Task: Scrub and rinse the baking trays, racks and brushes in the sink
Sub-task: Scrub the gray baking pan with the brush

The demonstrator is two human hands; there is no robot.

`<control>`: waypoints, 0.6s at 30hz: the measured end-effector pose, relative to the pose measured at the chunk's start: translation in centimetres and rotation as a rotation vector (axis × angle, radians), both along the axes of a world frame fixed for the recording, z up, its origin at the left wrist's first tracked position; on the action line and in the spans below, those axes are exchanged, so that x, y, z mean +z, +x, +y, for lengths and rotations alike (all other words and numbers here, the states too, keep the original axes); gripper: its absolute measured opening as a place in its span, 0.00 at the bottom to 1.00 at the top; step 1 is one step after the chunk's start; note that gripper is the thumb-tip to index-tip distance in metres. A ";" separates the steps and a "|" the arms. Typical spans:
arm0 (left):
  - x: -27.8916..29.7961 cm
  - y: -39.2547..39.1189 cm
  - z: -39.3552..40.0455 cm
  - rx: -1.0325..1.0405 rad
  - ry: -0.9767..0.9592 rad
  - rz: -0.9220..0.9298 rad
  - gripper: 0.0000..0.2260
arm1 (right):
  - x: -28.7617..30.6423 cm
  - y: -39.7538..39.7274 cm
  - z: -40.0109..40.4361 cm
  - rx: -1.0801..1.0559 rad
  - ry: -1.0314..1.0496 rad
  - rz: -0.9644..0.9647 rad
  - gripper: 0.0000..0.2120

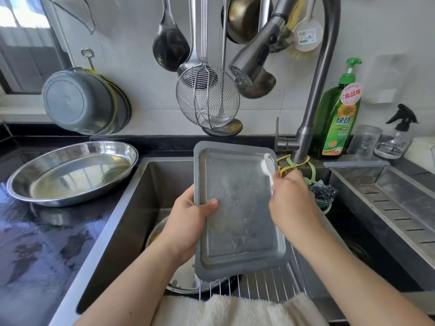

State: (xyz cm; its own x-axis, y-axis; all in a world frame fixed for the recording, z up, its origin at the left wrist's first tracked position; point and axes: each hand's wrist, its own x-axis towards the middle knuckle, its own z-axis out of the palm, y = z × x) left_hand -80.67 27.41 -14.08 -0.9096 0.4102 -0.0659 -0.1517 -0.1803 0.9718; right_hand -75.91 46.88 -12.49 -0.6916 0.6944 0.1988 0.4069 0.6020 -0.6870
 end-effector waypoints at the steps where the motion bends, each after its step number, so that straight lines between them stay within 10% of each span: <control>1: 0.0 0.0 0.1 -0.004 0.000 0.007 0.13 | -0.1 -0.1 0.1 -0.001 -0.046 -0.015 0.17; 6: -0.2 0.0 0.0 -0.016 0.004 -0.001 0.12 | -0.9 -0.3 -4.4 0.420 0.235 -0.039 0.14; 12: -0.2 -0.2 0.0 0.030 -0.013 0.063 0.14 | -0.1 0.1 0.3 0.084 0.202 -0.123 0.16; 18: -0.5 -0.3 0.1 -0.027 -0.003 0.019 0.13 | -0.2 -0.5 -3.0 0.321 0.177 0.033 0.13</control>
State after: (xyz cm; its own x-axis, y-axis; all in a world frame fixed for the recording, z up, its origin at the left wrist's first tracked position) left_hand -80.93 27.48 -14.56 -0.8992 0.4347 -0.0497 -0.1380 -0.1738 0.9751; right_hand -76.39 43.89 -12.68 -0.8600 0.3957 0.3223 0.1571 0.8061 -0.5705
